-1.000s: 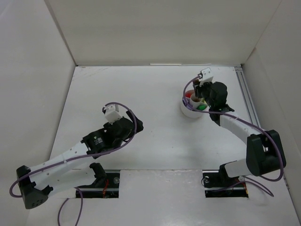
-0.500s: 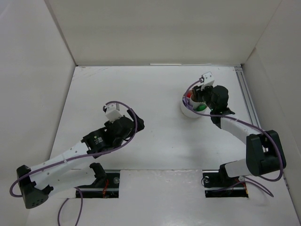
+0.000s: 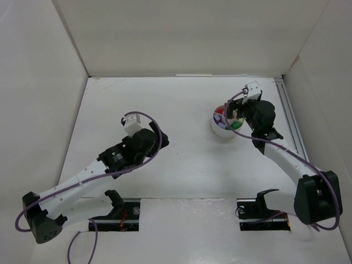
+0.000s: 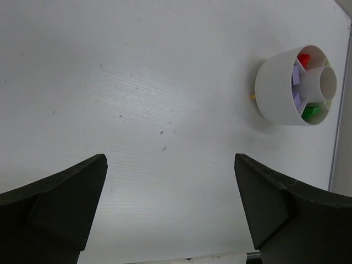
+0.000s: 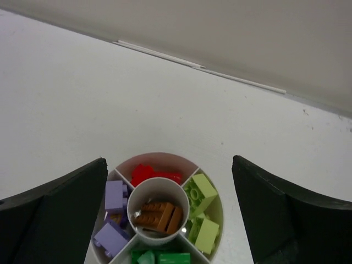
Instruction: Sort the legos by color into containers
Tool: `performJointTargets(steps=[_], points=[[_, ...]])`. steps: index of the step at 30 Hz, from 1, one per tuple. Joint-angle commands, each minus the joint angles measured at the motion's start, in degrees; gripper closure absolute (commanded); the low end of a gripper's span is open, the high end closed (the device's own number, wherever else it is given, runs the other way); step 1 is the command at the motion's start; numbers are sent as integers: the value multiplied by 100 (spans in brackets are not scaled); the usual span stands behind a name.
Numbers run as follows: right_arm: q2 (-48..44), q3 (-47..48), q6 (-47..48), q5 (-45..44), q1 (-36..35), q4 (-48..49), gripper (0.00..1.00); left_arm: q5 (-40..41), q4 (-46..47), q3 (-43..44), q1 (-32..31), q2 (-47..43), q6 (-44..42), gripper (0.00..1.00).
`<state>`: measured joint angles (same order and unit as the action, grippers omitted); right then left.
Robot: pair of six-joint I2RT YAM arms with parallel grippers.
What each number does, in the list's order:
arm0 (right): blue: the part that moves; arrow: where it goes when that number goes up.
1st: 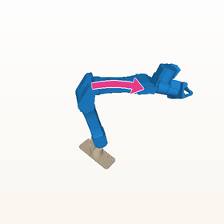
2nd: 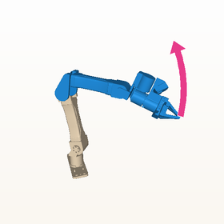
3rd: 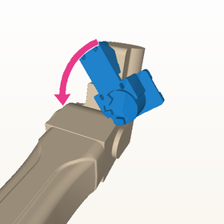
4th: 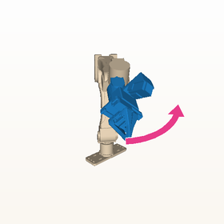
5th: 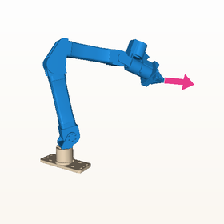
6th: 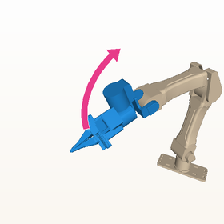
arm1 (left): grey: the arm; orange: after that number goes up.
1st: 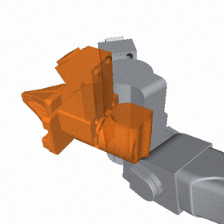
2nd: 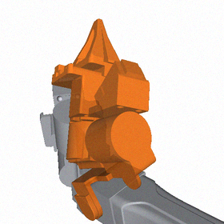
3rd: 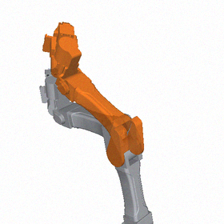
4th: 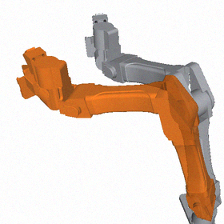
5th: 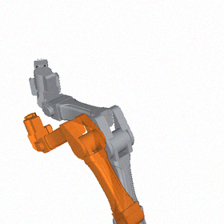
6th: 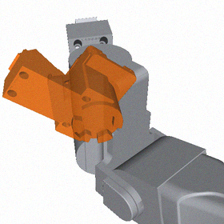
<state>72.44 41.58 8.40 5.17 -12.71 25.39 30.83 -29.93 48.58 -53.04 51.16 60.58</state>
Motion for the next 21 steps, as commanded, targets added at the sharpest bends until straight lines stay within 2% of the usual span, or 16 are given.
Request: performJointTargets(steps=[1, 5, 7, 8, 11, 16, 21], points=[[-572, 420, -759, -831, 41, -1082, 0, -515, 57, 301, 485, 411, -475, 0], [-1065, 666, -1269, -1570, 172, -2720, 0, -1271, 496, 249, 1679, 685, -1099, 0], [-1293, 667, -1490, -1992, 338, -3300, 0, -1693, 751, 197, 2006, 685, -1416, 0], [-1468, 745, -1856, -2194, 400, -4017, 0, -1764, 752, 196, 2164, 685, -1417, 0], [-1654, 799, -2123, -2652, 646, -5100, 0, -1765, 752, 143, 2587, 580, -1487, 0], [-1962, 633, -2326, -3012, 761, -5693, 0, -1642, 551, 20, 2790, 369, -1540, 0], [-2331, 474, -2404, -2960, 761, -5694, 0, -1632, 444, -85, 2790, 18, -1488, 0]])
